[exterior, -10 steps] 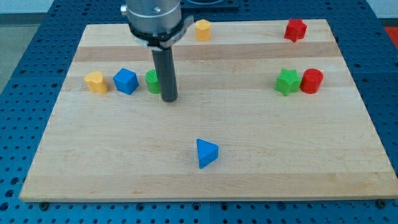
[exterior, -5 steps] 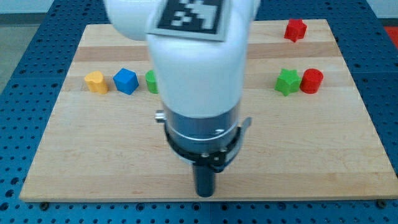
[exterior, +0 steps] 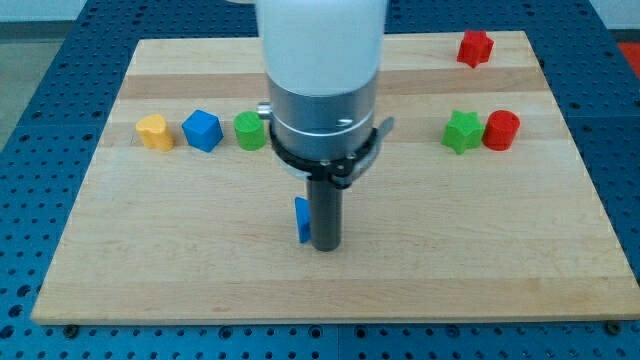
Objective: Push the blue triangle to the right of the green circle
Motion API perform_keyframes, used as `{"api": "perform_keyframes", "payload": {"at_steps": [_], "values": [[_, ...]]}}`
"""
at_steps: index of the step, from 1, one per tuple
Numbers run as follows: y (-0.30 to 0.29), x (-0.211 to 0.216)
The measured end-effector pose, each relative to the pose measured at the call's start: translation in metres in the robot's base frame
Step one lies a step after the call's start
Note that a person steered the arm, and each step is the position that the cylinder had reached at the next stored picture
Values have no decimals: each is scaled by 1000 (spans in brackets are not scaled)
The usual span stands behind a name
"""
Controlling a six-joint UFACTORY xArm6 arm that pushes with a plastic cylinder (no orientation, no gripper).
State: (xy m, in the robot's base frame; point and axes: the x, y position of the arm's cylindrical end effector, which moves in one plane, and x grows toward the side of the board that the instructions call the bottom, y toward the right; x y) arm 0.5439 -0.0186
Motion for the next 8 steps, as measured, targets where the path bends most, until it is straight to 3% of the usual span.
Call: {"api": "perform_keyframes", "payload": {"at_steps": [2,6,8], "values": [[-19,-1],[-25,-66],[-36,-71]]}}
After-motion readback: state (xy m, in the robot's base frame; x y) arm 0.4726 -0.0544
